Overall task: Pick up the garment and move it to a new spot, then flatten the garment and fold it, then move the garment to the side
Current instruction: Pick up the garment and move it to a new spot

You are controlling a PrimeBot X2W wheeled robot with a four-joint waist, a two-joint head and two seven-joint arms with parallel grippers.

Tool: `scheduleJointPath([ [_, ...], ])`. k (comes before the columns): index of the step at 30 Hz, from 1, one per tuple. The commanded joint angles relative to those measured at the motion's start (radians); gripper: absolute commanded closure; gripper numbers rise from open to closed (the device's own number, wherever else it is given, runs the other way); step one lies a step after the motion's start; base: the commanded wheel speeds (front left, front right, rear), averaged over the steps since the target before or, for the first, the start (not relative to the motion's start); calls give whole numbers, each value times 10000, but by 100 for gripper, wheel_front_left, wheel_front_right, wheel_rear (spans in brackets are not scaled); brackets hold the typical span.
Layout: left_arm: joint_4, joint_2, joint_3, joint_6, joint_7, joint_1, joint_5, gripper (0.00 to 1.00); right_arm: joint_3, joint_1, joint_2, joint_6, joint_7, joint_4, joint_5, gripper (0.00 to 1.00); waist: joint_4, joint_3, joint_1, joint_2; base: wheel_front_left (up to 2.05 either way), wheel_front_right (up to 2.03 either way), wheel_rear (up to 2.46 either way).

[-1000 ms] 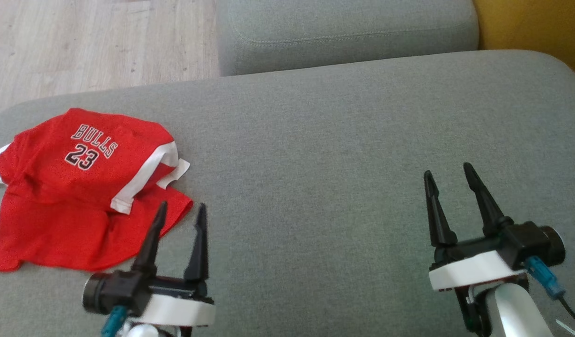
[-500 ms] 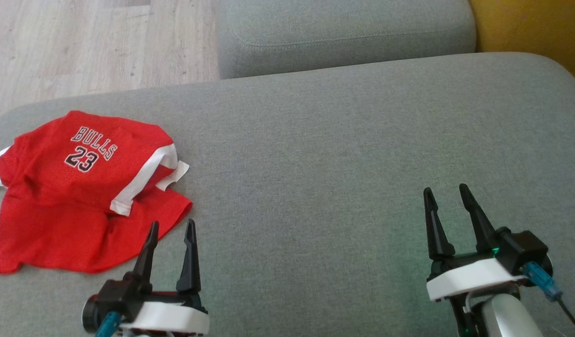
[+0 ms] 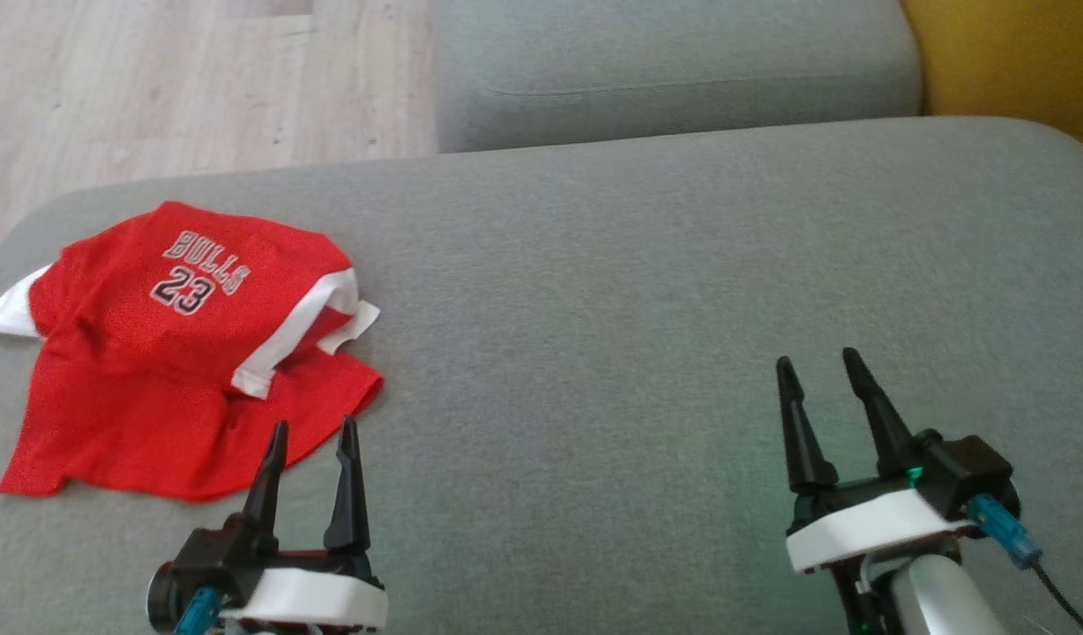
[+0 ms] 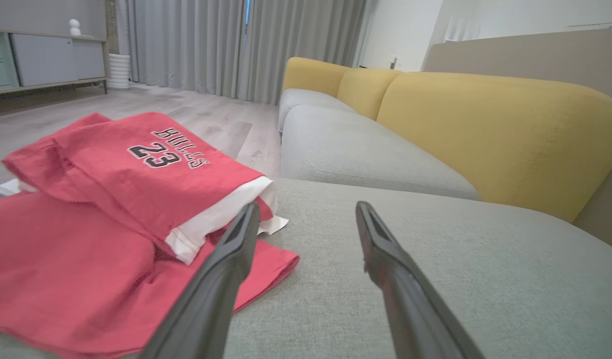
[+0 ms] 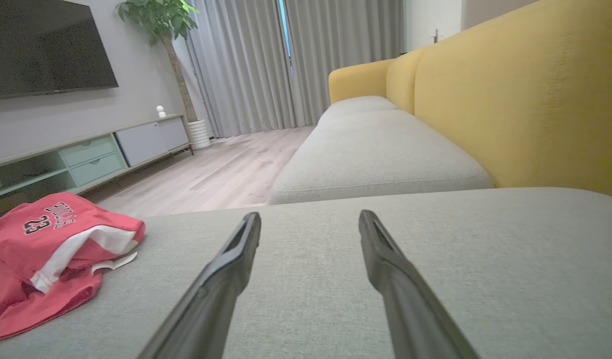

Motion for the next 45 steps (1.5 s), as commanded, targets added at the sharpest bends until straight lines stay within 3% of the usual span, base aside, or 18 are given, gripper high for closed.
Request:
scheduleJointPath([
  [1,-292,26,391,87,-97,-323,30,0,366,-171,-64,50,-109,-350,121,0,203,-56,0,0,0,0,0],
  [25,-466,26,1335,155,-97,285,270,0,2194,286,-64,50,-109,-261,833,0,2646,-544,0,0,0,0,0],
  [39,-875,26,1483,273,-97,428,250,0,2490,204,-64,50,-109,-252,901,0,2577,-474,0,0,0,0,0],
  [45,-805,186,1867,36,-97,-194,605,0,2425,72,-64,50,-109,-292,805,0,2254,-207,0,0,0,0,0],
])
